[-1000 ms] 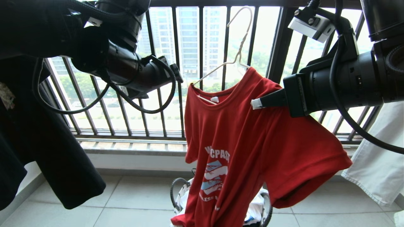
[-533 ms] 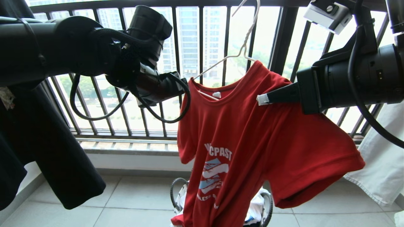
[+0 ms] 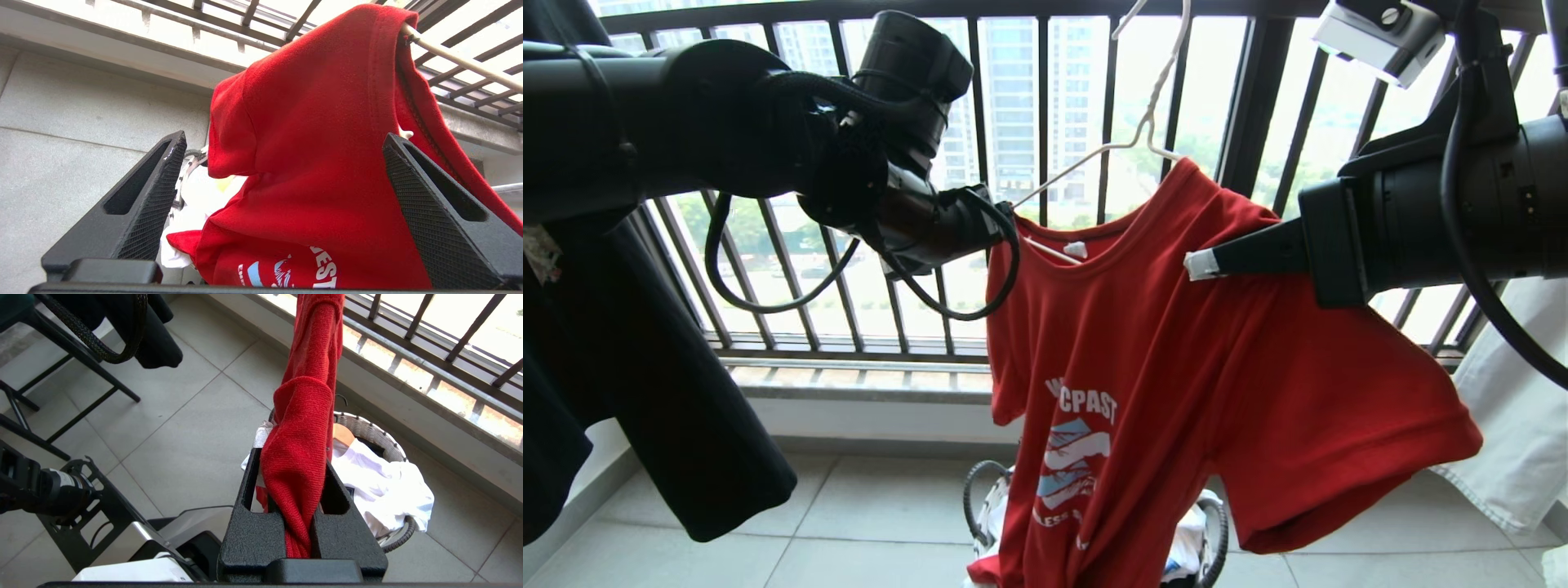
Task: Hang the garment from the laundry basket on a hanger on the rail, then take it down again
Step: Hang the clothes on the clothes rack
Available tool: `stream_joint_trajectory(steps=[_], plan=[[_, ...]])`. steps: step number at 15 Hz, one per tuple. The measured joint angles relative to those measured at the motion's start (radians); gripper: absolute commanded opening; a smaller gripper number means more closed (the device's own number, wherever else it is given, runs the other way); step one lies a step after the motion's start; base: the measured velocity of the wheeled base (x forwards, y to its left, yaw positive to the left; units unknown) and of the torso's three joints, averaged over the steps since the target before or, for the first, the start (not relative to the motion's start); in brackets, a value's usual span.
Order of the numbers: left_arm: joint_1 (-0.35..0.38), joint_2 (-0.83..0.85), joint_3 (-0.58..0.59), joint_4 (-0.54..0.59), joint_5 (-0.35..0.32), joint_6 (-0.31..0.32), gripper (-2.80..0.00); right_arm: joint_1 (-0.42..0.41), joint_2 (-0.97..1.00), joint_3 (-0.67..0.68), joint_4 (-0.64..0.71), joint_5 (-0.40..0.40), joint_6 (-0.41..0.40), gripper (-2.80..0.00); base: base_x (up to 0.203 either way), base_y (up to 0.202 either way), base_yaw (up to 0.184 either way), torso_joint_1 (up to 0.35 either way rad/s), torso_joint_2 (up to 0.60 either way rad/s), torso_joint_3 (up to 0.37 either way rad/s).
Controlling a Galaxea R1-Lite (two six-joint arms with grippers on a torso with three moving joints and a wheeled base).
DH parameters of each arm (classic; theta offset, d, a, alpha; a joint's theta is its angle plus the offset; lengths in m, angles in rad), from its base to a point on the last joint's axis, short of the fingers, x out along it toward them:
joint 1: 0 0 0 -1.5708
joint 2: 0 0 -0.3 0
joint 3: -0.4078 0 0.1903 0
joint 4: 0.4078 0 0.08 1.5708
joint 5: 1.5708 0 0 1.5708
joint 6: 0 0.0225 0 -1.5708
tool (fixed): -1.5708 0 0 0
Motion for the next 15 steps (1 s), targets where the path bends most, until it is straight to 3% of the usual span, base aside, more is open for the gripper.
stream_joint_trajectory(steps=[15], plan=[[0.000,-0.012,0.001,-0.001,0.002,0.000,0.00,0.041,-0.029,0.022,0.000,-0.001,0.000,-2.80,0.000,0.000,0.000,0.000,0.00,0.000]])
